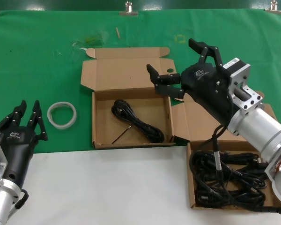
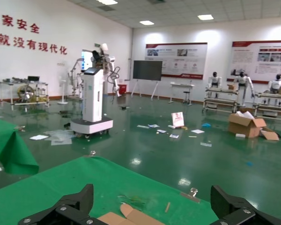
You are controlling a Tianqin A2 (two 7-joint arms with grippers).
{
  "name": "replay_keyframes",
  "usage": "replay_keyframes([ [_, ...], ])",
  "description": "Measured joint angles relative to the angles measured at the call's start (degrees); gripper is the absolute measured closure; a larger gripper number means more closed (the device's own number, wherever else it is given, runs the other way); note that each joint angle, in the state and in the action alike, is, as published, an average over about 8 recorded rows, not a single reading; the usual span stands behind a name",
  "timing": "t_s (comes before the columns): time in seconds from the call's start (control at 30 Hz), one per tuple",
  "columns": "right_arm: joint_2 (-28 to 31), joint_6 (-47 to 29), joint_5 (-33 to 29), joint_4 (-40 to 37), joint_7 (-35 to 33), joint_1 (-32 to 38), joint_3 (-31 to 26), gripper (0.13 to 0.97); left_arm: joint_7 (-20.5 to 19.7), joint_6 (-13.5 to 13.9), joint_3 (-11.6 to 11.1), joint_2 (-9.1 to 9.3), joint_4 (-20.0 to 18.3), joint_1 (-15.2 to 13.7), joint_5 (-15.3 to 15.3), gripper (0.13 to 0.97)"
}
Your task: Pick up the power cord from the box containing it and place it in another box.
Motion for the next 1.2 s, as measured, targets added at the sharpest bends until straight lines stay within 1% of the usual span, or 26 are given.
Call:
replay_keyframes([
  [0.1,-0.84,0.04,-1.59,0.09,0.70,-1.39,1.74,0.271,0.00,0.00,0.00,0.00,0.00,0.00,0.00,0.871],
  [0.27,-2.26,0.11,-4.25,0.24,1.86,-3.72,4.65,0.192,0.00,0.00,0.00,0.00,0.00,0.00,0.00,0.784],
  [0.37,-3.11,0.15,-5.85,0.33,2.57,-5.12,6.40,0.178,0.00,0.00,0.00,0.00,0.00,0.00,0.00,0.731],
  [0.4,-3.40,0.16,-6.39,0.36,2.81,-5.59,6.99,0.170,0.00,0.00,0.00,0.00,0.00,0.00,0.00,0.731],
  [0.57,-4.82,0.23,-9.06,0.51,3.98,-7.92,9.91,0.134,0.00,0.00,0.00,0.00,0.00,0.00,0.00,0.603],
  [0.67,-5.67,0.27,-10.66,0.60,4.68,-9.32,11.67,0.134,0.00,0.00,0.00,0.00,0.00,0.00,-0.01,0.526],
  [0.8,-6.82,0.33,-12.81,0.72,5.62,-11.21,14.02,0.132,0.00,0.00,0.00,0.00,0.00,0.00,-0.01,0.526],
  [1.2,-10.23,0.49,-19.21,1.08,8.42,-16.82,21.04,0.129,0.01,0.00,0.00,0.00,0.00,0.00,-0.01,0.422],
])
